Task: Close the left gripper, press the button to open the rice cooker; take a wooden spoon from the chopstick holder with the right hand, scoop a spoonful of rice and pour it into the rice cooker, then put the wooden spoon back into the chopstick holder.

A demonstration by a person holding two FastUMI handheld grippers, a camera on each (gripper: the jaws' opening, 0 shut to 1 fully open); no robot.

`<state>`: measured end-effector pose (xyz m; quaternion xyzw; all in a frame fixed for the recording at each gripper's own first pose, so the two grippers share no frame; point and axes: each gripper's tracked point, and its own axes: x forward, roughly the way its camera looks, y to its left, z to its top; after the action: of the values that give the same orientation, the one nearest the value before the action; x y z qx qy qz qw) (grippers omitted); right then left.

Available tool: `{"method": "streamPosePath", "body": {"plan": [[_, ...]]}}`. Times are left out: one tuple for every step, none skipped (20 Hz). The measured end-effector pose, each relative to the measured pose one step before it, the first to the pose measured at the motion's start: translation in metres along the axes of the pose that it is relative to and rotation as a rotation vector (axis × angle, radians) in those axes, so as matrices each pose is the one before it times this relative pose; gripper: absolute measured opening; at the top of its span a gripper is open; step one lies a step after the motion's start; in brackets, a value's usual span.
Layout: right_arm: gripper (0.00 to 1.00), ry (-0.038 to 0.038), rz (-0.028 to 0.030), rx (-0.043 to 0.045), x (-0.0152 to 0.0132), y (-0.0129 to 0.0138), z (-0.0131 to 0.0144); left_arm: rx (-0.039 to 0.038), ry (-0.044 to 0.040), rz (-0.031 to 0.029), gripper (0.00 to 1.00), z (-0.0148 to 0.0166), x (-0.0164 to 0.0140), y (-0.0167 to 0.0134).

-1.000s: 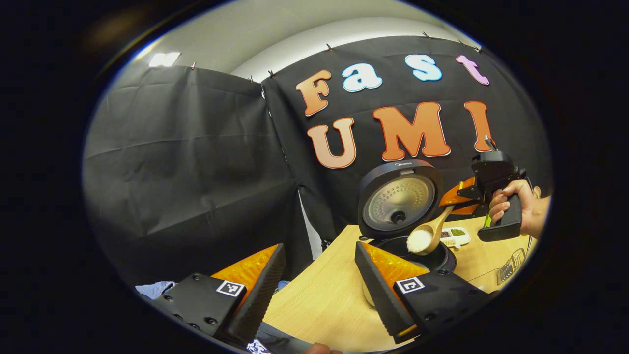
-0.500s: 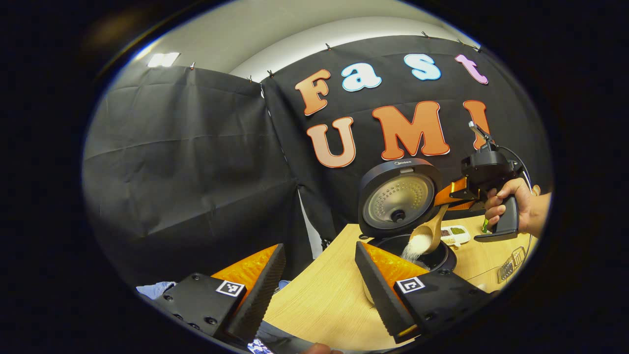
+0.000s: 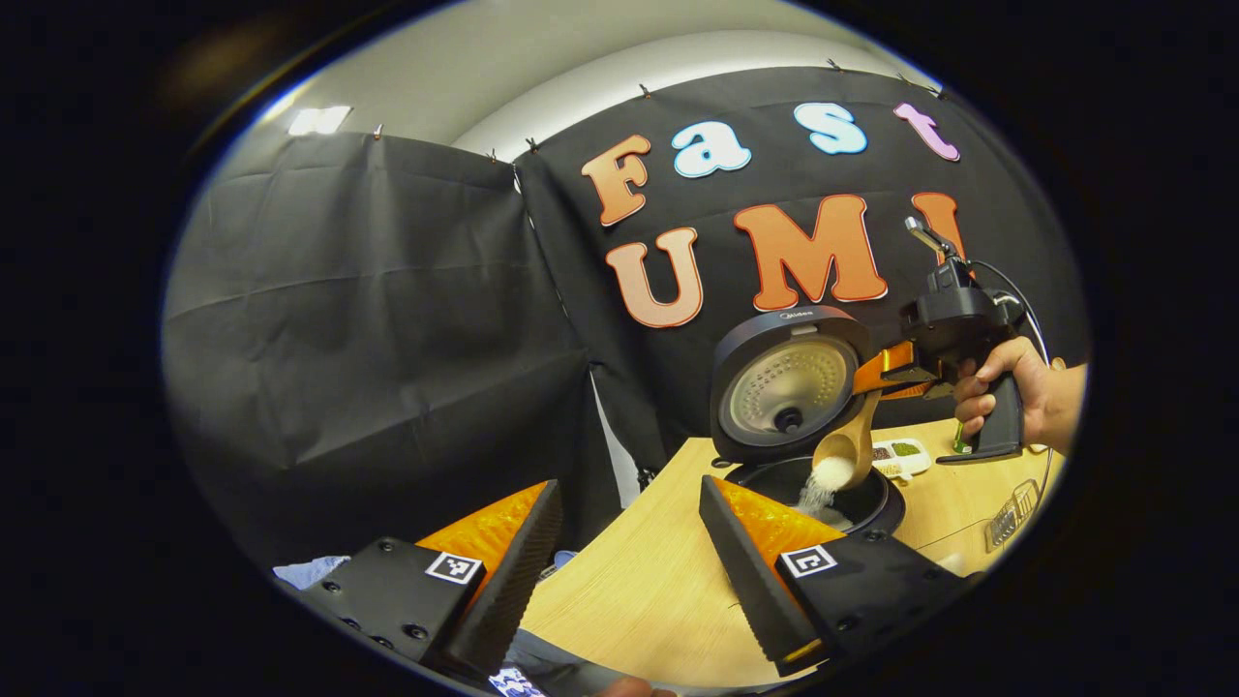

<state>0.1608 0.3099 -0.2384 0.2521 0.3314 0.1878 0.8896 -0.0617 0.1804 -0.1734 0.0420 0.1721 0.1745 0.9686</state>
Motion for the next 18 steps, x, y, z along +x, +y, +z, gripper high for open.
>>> {"method": "streamPosePath", "body": {"plan": [[0.11, -0.00426, 0.00039, -0.01383, 0.00086, 0.00309, 0.00038, -0.00029, 0.00278, -0.00146, 0.88, -0.00038, 0.00071, -0.00049], [0.11, -0.00619, -0.00126, -0.01052, -0.00043, 0.00205, 0.00284, -0.00011, -0.00011, -0.00054, 0.88, -0.00127, -0.00137, 0.00078], [0.12, -0.00314, -0.00241, -0.01222, -0.00051, 0.00158, 0.00153, 0.00068, -0.00089, -0.00224, 0.88, 0.00073, 0.00047, -0.00006], [0.11, -0.00345, 0.00023, -0.01023, 0.00068, 0.00165, -0.00043, 0.00217, 0.00001, -0.00047, 0.88, -0.00079, -0.00053, 0.00015], [0.12, -0.00237, -0.00170, -0.01321, 0.00017, 0.00118, 0.00098, 0.00190, 0.00021, -0.00130, 0.88, 0.00053, 0.00129, 0.00053], [0.12, -0.00520, -0.00199, -0.01336, 0.00008, 0.00169, -0.00041, 0.00150, 0.00080, 0.00004, 0.88, -0.00114, -0.00064, 0.00026], [0.12, -0.00240, -0.00230, -0.01739, 0.00076, 0.00110, 0.00056, 0.00030, 0.00081, -0.00009, 0.88, 0.00005, 0.00050, 0.00072], [0.11, -0.00080, -0.00093, -0.01270, 0.00106, 0.00163, -0.00012, 0.00009, -0.00101, 0.00116, 0.88, 0.00072, -0.00026, 0.00064], [0.12, 0.00099, 0.00096, -0.01305, 0.00002, 0.00179, -0.00034, -0.00047, -0.00047, -0.00006, 0.88, 0.00018, 0.00099, -0.00021], [0.12, -0.00049, 0.00163, -0.00973, -0.00017, 0.00254, -0.00047, 0.00017, 0.00107, 0.00017, 0.88, -0.00110, -0.00015, 0.00041], [0.12, -0.00037, 0.00439, -0.01431, 0.00006, 0.00166, -0.00064, -0.00029, 0.00021, -0.00051, 0.88, 0.00047, 0.00023, 0.00028], [0.12, -0.00236, 0.00119, -0.01180, -0.00122, 0.00241, -0.00015, -0.00024, 0.00127, -0.00060, 0.88, -0.00135, -0.00079, 0.00047], [0.12, 0.00214, 0.00385, -0.01455, 0.00056, 0.00239, -0.00180, 0.00042, -0.00004, 0.00070, 0.88, -0.00036, 0.00093, 0.00026], [0.12, 0.00207, 0.00217, -0.01342, 0.00038, 0.00137, -0.00149, 0.00015, 0.00004, 0.00006, 0.88, 0.00040, -0.00028, 0.00020], [0.11, 0.00267, 0.00480, -0.01626, 0.00015, 0.00225, -0.00159, 0.00052, 0.00083, 0.00153, 0.88, 0.00010, -0.00011, 0.00094], [0.12, -0.00061, 0.00241, -0.01507, 0.00083, 0.00353, 0.00065, -0.00039, -0.00046, 0.00006, 0.88, -0.00026, 0.00058, 0.00032], [0.12, 0.00000, 0.00546, -0.01894, 0.00046, 0.00244, 0.00065, 0.00051, 0.00072, 0.00140, 0.88, -0.00088, 0.00048, 0.00027], [0.12, -0.00198, 0.00571, -0.01538, -0.00053, 0.00273, -0.00167, -0.00024, -0.00009, -0.00004, 0.88, -0.00011, -0.00102, 0.00066]]}}
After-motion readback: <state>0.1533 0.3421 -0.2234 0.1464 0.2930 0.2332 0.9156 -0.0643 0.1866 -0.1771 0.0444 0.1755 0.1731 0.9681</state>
